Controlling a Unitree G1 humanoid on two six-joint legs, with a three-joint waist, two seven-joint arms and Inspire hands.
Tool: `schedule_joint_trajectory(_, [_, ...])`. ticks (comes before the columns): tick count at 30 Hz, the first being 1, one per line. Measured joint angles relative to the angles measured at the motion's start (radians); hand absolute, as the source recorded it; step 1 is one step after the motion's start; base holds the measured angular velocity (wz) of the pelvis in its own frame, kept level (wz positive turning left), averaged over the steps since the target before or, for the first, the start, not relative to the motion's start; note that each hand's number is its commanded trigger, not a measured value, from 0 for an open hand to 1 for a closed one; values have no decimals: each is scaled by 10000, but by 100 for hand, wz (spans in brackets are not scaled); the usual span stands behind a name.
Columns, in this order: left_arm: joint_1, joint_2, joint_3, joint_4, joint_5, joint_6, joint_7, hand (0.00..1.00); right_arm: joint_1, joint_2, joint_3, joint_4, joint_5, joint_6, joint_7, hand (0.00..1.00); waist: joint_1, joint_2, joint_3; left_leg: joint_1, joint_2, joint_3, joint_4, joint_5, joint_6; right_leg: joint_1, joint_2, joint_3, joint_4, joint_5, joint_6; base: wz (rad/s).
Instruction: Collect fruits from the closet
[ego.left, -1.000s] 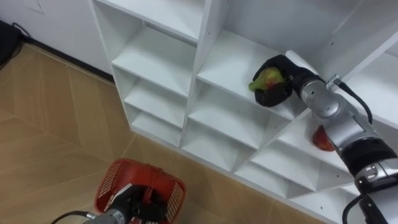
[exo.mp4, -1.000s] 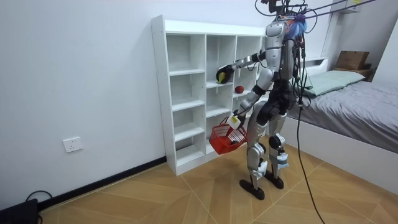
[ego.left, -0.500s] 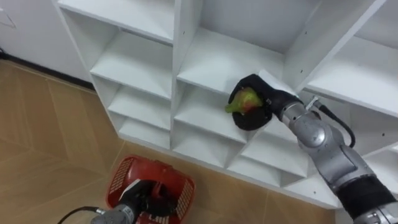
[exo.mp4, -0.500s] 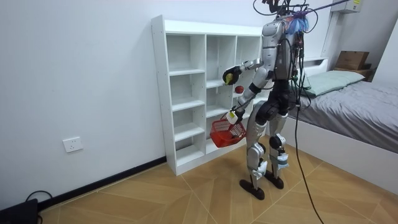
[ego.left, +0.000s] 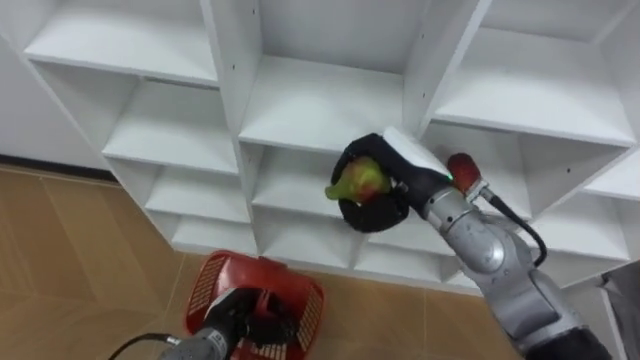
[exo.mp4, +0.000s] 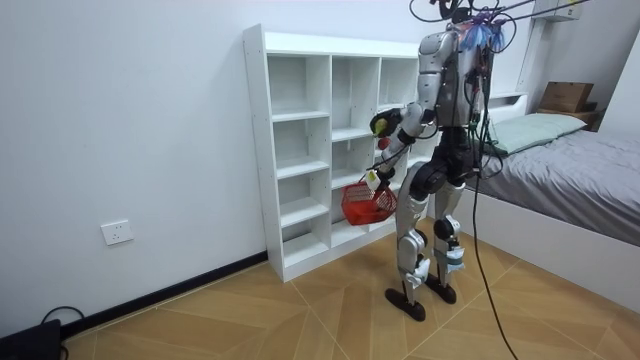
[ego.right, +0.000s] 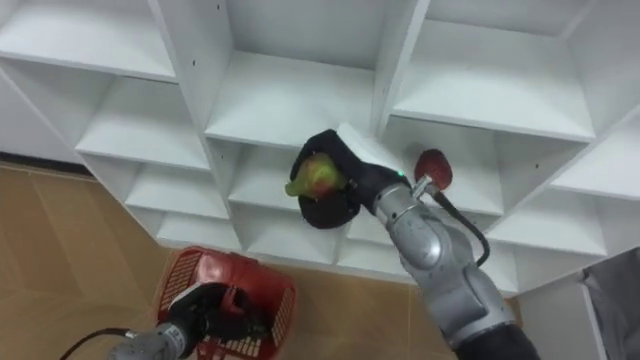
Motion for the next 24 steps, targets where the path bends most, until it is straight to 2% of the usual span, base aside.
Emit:
schedule_joint_trajectory(2, [-19,-28,-136,1,-17,-103,20,100,93,-3,28,213,-26,-66,-29,100,24,50,1,-2,20,148,-46,0,1,-110,1,174,52,3,0,-18])
schedule_joint_trajectory(6, [-93,-56,-421,2,-97,-407,122,100,105,-78,136,924,-144,-217,-216,100,-17,96,18,-28,33,212,-118,1,0,-223,9,212,94,1,-1,-8])
schedule_joint_trajectory(10, [-303,-65,-516,-1,-314,-449,148,100,102,-86,306,1454,-156,-370,-408,100,-35,116,30,-167,41,221,-109,1,-1,-372,10,215,130,-1,-2,-1])
schedule_joint_trajectory(14, [-328,-62,-514,-221,-363,-708,168,100,93,-8,369,2277,-488,-490,-461,100,-85,232,106,-354,33,221,-75,-1,2,-554,-11,187,180,-2,-1,0])
schedule_joint_trajectory(20, [-381,-62,-981,-468,-587,-776,168,100,76,6,374,3605,-570,-493,-458,100,-84,352,101,-484,41,229,-53,0,2,-699,-67,216,204,-1,-2,0])
schedule_joint_trajectory(24, [-405,-146,-1173,-468,-739,-778,119,100,76,6,373,3716,-570,-493,-442,100,-107,409,82,-485,55,274,-67,0,1,-736,-62,247,218,0,-3,-3])
